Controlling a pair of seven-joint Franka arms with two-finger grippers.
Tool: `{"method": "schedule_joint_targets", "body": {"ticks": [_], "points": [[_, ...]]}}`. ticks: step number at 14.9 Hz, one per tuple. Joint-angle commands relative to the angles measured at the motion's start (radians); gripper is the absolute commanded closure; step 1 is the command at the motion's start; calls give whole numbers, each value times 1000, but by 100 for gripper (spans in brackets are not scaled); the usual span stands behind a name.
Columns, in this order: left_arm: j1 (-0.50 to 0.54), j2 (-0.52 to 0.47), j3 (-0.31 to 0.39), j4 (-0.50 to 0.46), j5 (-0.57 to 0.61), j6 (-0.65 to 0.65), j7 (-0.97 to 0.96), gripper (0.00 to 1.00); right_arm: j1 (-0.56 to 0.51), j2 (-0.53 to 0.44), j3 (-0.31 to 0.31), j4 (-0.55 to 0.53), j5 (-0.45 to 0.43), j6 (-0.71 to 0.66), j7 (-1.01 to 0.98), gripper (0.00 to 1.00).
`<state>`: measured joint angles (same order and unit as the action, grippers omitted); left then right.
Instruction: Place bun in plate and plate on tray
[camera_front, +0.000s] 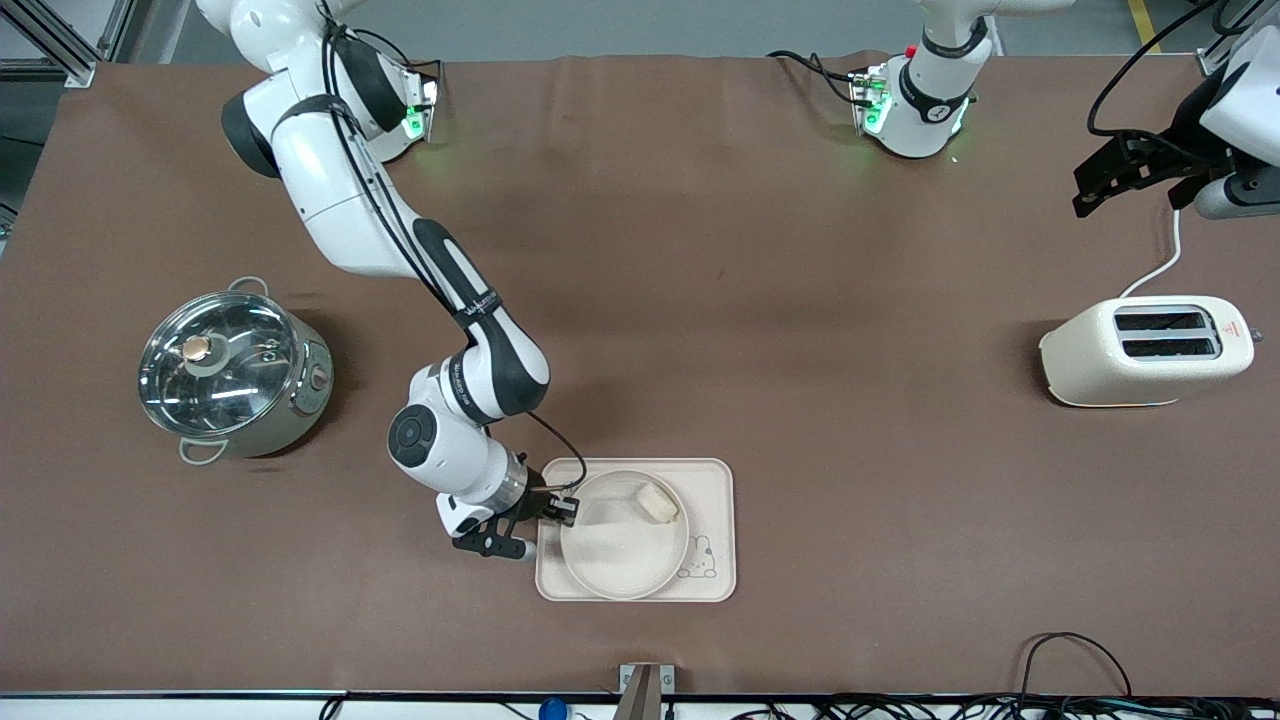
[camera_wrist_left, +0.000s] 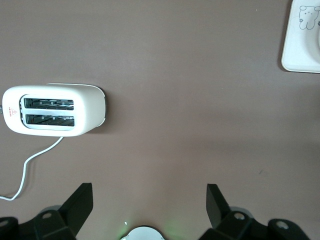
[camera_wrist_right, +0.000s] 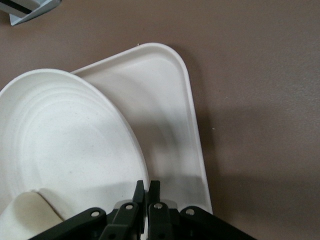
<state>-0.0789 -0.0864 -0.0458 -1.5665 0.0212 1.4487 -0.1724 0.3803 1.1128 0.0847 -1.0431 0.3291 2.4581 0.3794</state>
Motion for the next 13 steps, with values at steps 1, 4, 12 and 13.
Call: {"method": "schedule_joint_targets", "body": {"ticks": [1,4,12,13], "points": [[-9,14,9,32,0,-5,17,0,-8,-27,0,-61,5,1,-13,63],[-9,11,7,42,2,-8,19,0,3,-31,-2,-81,4,7,-11,0],[-13,13,9,60,3,-8,17,0,-21,-152,6,-72,16,-57,-14,0],[-13,13,9,60,3,-8,17,0,-27,-177,4,-72,13,-73,-14,0]]}}
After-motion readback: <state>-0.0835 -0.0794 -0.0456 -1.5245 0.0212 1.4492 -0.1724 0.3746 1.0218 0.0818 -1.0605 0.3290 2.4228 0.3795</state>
